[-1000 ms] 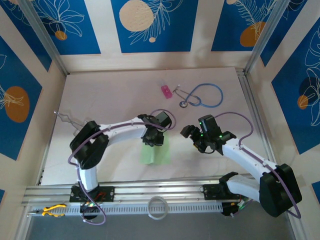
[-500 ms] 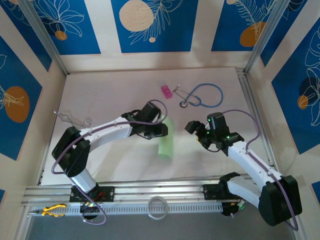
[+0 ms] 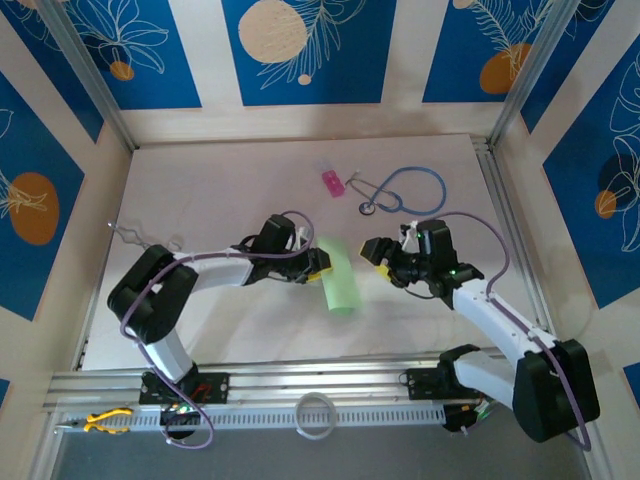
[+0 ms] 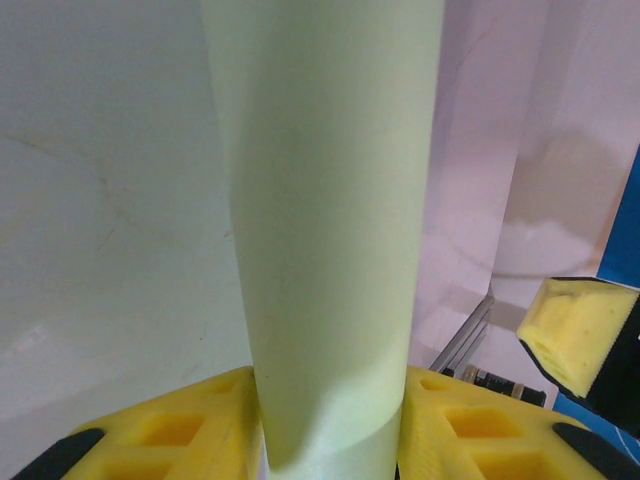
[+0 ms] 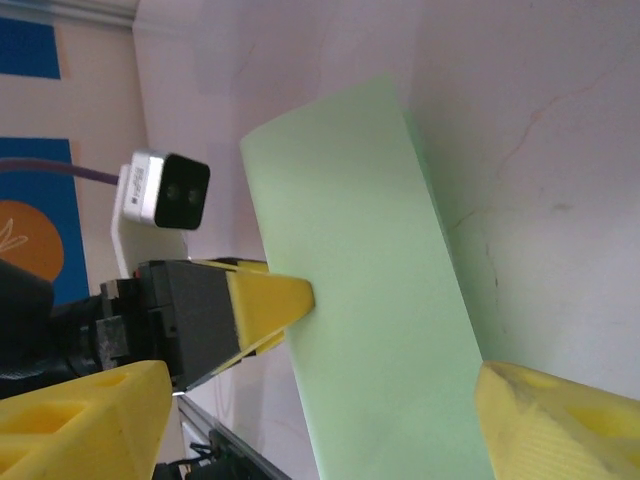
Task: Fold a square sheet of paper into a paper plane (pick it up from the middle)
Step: First fold the square sheet of paper in half at the center of the table.
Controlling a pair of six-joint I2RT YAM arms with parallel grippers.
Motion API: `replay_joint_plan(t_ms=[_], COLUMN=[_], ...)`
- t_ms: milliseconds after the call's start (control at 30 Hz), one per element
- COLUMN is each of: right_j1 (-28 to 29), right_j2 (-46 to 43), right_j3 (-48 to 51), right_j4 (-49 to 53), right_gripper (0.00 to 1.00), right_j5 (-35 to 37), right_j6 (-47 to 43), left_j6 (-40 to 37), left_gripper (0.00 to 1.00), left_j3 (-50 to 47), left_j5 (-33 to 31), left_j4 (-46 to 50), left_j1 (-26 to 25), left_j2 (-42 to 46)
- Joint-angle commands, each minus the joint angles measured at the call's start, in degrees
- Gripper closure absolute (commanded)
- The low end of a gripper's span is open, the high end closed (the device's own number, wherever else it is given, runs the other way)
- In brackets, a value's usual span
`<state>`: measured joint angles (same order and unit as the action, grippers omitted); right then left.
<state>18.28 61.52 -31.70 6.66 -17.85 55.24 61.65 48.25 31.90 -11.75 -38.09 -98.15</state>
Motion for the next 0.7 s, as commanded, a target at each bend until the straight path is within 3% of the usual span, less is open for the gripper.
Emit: replay_joint_plan(t_ms=[0, 667], right_j1=[1.25, 5.97], right_j2=[2.11, 11.75], right_j3=[-1.41, -4.42], right_j4=[-0.36, 1.78], right_gripper=[0.21, 0.27], right_j5=[-3.02, 3.53], right_j6=[-1.7, -3.54], left_j6=[-3.15, -19.99], left_gripper=[0.61, 0.57], left_j3=[0.31, 10.57], left_j5=[0.57, -8.38], left_j4=[1.6, 23.87], left_j1=[0.35, 0.3], left_j2=[-1.42, -5.62])
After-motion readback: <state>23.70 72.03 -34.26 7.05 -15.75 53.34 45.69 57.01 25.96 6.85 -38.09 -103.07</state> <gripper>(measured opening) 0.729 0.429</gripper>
